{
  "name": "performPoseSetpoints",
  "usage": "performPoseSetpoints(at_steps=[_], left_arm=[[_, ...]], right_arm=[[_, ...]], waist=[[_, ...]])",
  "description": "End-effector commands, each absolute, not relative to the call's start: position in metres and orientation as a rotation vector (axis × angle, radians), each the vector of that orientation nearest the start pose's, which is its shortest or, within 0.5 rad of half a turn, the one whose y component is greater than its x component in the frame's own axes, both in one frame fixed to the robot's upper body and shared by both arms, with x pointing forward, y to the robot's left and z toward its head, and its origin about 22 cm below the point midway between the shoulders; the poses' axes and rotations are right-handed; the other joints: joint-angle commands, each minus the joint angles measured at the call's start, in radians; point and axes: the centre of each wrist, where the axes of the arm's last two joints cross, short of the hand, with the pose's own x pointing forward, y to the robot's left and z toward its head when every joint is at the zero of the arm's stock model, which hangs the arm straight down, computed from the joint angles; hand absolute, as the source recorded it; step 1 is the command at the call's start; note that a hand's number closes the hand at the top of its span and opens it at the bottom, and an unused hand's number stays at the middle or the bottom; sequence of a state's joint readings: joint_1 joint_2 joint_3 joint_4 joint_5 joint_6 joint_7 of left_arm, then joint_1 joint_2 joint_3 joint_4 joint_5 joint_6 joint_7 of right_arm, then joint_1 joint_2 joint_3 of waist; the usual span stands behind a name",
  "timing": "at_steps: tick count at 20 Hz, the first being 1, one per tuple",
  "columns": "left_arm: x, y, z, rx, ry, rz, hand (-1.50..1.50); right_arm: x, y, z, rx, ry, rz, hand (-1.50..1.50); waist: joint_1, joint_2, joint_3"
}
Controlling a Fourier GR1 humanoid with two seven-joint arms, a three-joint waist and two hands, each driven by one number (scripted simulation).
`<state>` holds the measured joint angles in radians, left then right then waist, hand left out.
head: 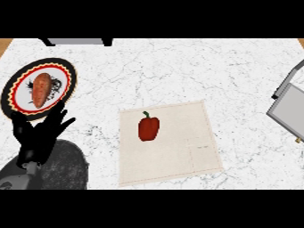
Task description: Pick the squash from the placemat and place it in the tiered shelf
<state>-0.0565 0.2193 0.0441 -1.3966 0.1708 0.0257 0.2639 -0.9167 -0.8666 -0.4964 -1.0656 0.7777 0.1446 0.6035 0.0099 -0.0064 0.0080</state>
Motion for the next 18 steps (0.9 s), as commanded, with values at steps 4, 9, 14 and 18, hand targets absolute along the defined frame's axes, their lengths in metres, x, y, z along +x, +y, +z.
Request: performPoseSetpoints(at_steps=[4, 9, 14, 18], left_arm=[[0.239, 0.279, -0.036, 0.085, -1.097, 0.052, 0.00], [0.254, 0.296, -0.018, 0.110, -1.101, 0.047, 0.00], [0.239, 0.299, -0.024, 0.087, -1.111, 0.045, 0.00], [0.243, 0.298, -0.027, 0.092, -1.123, 0.048, 0.00]], right_arm=[[0.318, -0.456, 0.364, -1.320, -1.257, -0.285, -1.50], [0.312, -0.466, 0.360, -1.195, -1.381, -0.462, -1.50], [0.300, -0.469, 0.375, -1.172, -1.449, -0.668, -1.50], [0.276, -0.482, 0.396, -1.311, -1.442, -0.766, -1.50]], waist=[[-0.004, 0.006, -0.008], [-0.011, 0.007, -0.008], [-0.002, 0.007, -0.008], [-0.007, 0.008, -0.009]])
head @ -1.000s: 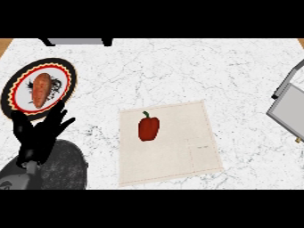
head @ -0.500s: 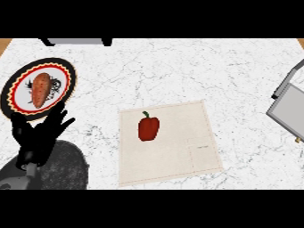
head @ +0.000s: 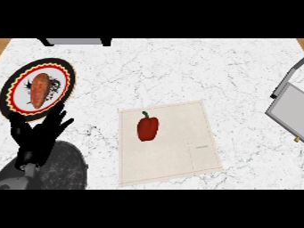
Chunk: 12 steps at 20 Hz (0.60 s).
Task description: Pick the squash from the placemat and place it in the tiered shelf
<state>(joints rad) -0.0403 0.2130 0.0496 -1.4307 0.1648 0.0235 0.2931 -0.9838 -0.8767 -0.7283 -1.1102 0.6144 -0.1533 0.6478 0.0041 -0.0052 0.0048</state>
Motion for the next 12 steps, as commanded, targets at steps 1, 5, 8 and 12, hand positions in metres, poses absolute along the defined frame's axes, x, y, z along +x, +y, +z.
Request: performPoseSetpoints(at_steps=[1, 5, 8, 12], left_arm=[[0.248, 0.297, -0.028, 0.114, -1.126, 0.051, 0.00], [0.237, 0.284, -0.020, 0.078, -1.109, 0.048, 0.00], [0.249, 0.301, -0.025, 0.111, -1.110, 0.072, 0.00], [0.243, 0.295, -0.028, 0.115, -1.108, 0.092, 0.00]], right_arm=[[0.262, -0.492, 0.392, -1.366, -1.405, -0.777, -1.50], [0.226, -0.506, 0.414, -1.408, -1.369, -0.920, -1.50], [0.190, -0.529, 0.409, -1.389, -1.376, -1.033, -1.50], [0.150, -0.548, 0.393, -1.338, -1.393, -1.061, -1.50]], waist=[[-0.015, 0.006, -0.006], [-0.010, 0.001, -0.005], [-0.039, 0.001, -0.005], [-0.038, -0.001, -0.004]])
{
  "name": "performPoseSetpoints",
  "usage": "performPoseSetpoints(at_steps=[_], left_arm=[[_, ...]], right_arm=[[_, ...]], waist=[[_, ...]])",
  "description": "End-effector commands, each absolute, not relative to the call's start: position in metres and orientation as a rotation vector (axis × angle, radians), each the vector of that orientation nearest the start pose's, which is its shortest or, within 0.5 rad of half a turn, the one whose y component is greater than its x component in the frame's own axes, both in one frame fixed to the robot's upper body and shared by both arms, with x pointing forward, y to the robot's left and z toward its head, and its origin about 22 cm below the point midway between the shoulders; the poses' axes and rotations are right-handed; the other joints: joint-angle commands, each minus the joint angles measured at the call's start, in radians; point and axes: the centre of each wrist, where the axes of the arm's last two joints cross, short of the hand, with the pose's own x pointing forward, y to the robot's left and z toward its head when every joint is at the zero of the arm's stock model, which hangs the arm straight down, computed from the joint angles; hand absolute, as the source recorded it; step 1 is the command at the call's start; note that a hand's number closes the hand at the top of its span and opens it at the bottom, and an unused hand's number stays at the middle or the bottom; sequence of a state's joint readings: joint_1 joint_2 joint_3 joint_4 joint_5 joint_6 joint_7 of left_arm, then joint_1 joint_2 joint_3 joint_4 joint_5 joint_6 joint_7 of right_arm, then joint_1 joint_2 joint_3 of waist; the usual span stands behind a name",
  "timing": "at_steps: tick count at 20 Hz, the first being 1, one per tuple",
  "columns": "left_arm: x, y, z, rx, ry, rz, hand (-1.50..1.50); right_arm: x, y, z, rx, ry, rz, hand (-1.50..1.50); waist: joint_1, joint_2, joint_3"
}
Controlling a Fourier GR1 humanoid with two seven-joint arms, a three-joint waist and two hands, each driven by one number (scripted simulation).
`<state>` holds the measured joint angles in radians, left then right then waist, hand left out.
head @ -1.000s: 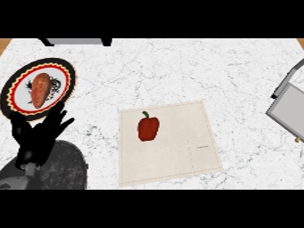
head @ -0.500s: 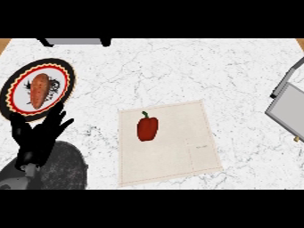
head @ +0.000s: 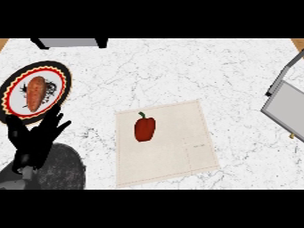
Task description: Pick the squash from the placemat and place it in the tiered shelf
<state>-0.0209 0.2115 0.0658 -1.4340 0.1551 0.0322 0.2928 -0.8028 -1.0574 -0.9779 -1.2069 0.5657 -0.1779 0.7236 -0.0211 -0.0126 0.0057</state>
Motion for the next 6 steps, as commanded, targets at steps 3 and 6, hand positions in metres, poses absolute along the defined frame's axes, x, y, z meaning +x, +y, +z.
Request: performPoseSetpoints(at_steps=[3, 6], left_arm=[[0.228, 0.295, -0.035, 0.109, -1.119, 0.074, 0.00], [0.241, 0.308, -0.027, 0.113, -1.099, 0.082, 0.00]], right_arm=[[0.121, -0.543, 0.407, -1.324, -1.387, -1.002, -1.50], [0.095, -0.565, 0.392, -1.297, -1.423, -1.000, -1.50]], waist=[[-0.004, 0.006, -0.006], [-0.008, 0.007, -0.005]])
